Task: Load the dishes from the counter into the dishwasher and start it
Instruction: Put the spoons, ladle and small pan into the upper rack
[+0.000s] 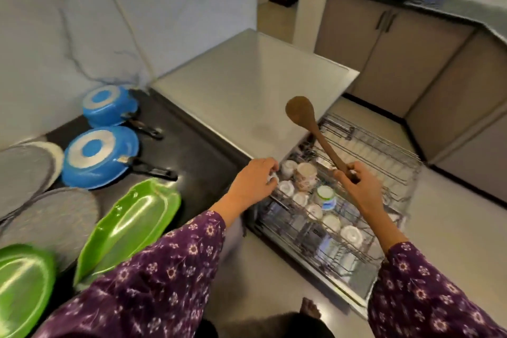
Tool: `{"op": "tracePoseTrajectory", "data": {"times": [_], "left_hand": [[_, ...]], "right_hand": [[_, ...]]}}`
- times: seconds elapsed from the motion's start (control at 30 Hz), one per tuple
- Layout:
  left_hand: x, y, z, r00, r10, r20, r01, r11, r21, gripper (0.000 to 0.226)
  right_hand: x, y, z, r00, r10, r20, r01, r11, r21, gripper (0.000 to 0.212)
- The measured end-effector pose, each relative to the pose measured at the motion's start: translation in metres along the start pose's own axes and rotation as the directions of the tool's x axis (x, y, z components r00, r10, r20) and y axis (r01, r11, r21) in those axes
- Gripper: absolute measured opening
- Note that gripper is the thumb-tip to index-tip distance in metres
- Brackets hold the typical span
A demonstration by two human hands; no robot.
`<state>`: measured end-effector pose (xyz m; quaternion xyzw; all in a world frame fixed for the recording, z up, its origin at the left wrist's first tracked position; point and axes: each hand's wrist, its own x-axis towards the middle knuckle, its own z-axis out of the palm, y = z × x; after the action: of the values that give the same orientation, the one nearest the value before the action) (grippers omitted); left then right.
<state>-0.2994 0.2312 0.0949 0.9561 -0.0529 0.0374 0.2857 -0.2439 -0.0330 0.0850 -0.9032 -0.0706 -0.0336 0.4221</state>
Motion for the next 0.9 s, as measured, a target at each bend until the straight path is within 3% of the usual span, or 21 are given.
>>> {"op": "tracePoseTrajectory", "data": {"times": [0.1, 0.2, 0.47, 0.6, 0.8, 0.9], "left_hand": [[0.041, 0.016, 0.022, 0.991, 0.118, 0.057, -0.122, 0.989, 0.081, 0.023], [0.083, 0.024, 0.041, 0.974, 0.201, 0.103, -0.216, 0.963, 0.159, 0.023], [0.177, 0.012, 0.086, 0.865, 0.376, 0.332, -0.480, 0.812, 0.332, 0.022], [0.201, -0.003, 0.105, 0.862, 0.345, 0.372, -0.477, 0.801, 0.361, 0.026], [0.207, -0.015, 0.115, 0.898, 0.351, 0.265, -0.418, 0.866, 0.272, 0.025], [0.207, -0.020, 0.121, 0.881, 0.394, 0.262, -0.459, 0.848, 0.264, 0.020]], "right_hand": [[0.006, 0.051, -0.021, 0.995, 0.099, -0.030, -0.100, 0.995, -0.028, 0.016], [0.018, 0.102, -0.034, 0.990, 0.140, -0.034, -0.144, 0.974, -0.175, 0.015], [0.069, 0.209, -0.022, 0.976, 0.194, 0.094, -0.124, 0.861, -0.493, 0.028], [0.099, 0.246, -0.004, 0.953, 0.255, 0.162, -0.125, 0.821, -0.557, 0.028], [0.136, 0.284, 0.022, 0.936, 0.282, 0.212, -0.131, 0.835, -0.534, 0.024], [0.152, 0.295, 0.037, 0.930, 0.277, 0.240, -0.119, 0.848, -0.517, 0.025]]}}
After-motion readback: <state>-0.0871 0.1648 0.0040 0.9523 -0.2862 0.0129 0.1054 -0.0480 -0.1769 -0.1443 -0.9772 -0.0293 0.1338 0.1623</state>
